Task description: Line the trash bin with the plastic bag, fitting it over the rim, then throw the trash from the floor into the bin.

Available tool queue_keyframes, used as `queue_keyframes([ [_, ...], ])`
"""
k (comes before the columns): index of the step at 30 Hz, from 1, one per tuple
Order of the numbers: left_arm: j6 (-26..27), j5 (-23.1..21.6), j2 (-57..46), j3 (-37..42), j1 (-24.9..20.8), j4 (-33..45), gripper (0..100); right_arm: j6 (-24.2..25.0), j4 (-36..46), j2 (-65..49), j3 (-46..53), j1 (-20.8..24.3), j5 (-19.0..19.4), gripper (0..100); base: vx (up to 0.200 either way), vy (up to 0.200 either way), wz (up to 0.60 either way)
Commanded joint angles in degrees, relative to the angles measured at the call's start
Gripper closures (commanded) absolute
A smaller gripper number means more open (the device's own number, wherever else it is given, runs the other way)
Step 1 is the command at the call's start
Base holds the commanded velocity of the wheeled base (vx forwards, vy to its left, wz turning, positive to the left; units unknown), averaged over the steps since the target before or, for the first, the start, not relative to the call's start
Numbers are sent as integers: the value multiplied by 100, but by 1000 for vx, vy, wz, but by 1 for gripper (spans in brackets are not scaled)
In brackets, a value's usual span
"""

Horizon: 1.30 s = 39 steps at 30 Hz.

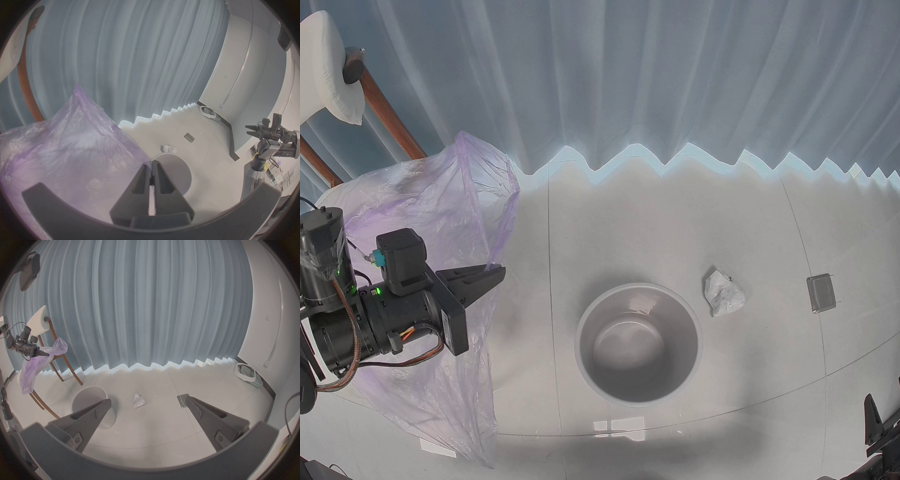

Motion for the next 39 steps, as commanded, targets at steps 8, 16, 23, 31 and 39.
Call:
queue_keyframes([
  [8,19,-283,496,-400,-7,-106,100,1,-2,-96,101,0,1,0,0,0,0],
  [16,19,-283,857,-707,-385,-229,100,1,-2,-96,101,0,1,0,0,0,0],
  [23,10,-256,1314,-1182,-666,-317,100,1,-2,-96,101,0,1,0,0,0,0],
  [31,-34,-230,1577,-1384,-1123,-405,100,1,-2,-96,101,0,1,0,0,0,0],
  [39,-42,-203,1727,-1419,-1448,-467,100,1,-2,-96,101,0,1,0,0,0,0],
])
